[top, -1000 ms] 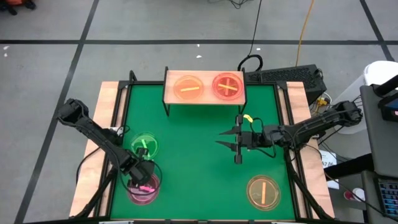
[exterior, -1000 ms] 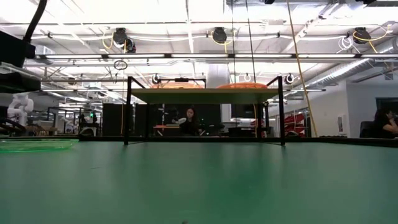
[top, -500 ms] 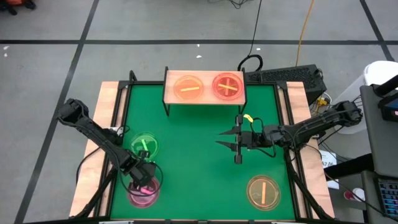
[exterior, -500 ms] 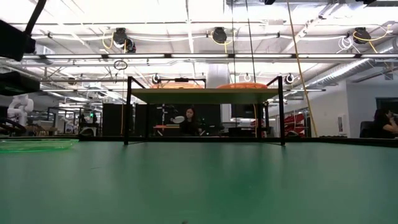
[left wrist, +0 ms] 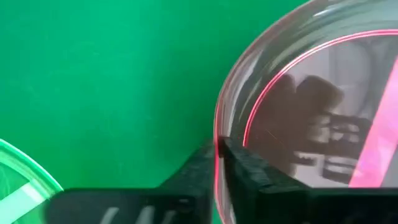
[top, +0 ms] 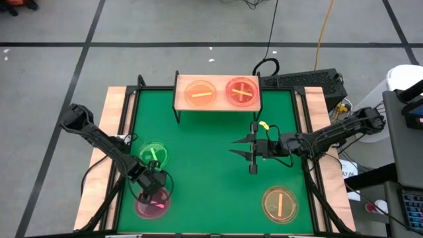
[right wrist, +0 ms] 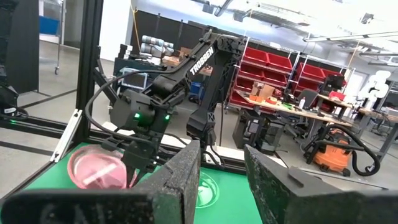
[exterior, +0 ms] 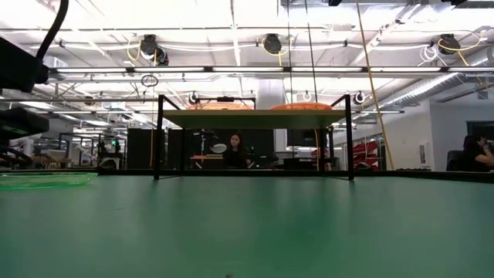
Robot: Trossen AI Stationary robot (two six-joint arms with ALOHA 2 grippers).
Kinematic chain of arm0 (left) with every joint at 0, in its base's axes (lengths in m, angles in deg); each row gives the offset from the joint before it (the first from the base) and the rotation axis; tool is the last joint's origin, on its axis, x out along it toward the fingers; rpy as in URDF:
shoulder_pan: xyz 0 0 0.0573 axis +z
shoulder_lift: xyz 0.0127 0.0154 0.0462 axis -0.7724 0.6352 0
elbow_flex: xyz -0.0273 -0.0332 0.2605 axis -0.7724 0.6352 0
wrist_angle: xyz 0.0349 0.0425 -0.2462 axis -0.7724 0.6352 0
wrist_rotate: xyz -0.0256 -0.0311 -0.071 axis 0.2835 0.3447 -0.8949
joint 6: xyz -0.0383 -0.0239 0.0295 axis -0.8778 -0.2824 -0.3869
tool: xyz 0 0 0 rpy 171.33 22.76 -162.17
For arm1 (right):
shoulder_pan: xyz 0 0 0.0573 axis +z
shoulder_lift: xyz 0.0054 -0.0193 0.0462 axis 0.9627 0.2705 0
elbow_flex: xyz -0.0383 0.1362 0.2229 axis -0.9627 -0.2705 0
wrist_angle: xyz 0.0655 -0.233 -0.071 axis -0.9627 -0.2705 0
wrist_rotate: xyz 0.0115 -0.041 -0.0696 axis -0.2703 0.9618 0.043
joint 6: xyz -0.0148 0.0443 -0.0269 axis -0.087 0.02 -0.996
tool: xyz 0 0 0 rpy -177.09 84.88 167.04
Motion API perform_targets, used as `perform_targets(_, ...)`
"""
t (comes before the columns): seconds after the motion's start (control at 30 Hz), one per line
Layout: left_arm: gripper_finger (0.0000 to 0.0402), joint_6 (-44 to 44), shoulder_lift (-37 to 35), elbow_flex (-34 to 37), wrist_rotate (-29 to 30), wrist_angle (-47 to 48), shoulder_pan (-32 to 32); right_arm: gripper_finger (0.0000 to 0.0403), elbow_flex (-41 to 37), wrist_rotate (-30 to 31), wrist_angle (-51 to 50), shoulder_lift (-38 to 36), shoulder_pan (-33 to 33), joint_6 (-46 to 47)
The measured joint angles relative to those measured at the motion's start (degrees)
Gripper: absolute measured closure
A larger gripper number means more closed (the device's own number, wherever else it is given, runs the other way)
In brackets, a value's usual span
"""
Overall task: Place and stack plates onto a shelf
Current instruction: Stack the pink plate on top of the left orange plate on the shelf
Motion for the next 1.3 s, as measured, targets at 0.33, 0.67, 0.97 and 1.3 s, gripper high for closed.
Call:
perform_targets(0.33, 0.0398, 2.75, -2.78, -4.91, -0.66, 1.53, 5.47, 0.0293, 0.02, 0.13, 0.04, 0.00, 0.00, 0.00)
perform_targets(0.67, 0.0400, 21.52, -5.46, -19.47, 11.97, 13.33, 15.12, 0.0293, 0.02, 0.15, 0.02, 0.00, 0.02, -1.48)
perform_targets(0.97, 0.0400, 45.81, -5.49, -33.28, 24.44, 15.83, 30.67, 0.0293, 0.02, 0.17, -1.07, -2.09, 0.02, -2.04)
perform_targets(1.3, 0.0400, 61.21, -5.46, -43.49, 21.63, 9.24, 54.86, 0.0293, 0.02, 0.17, -2.53, -2.21, 0.02, -1.65)
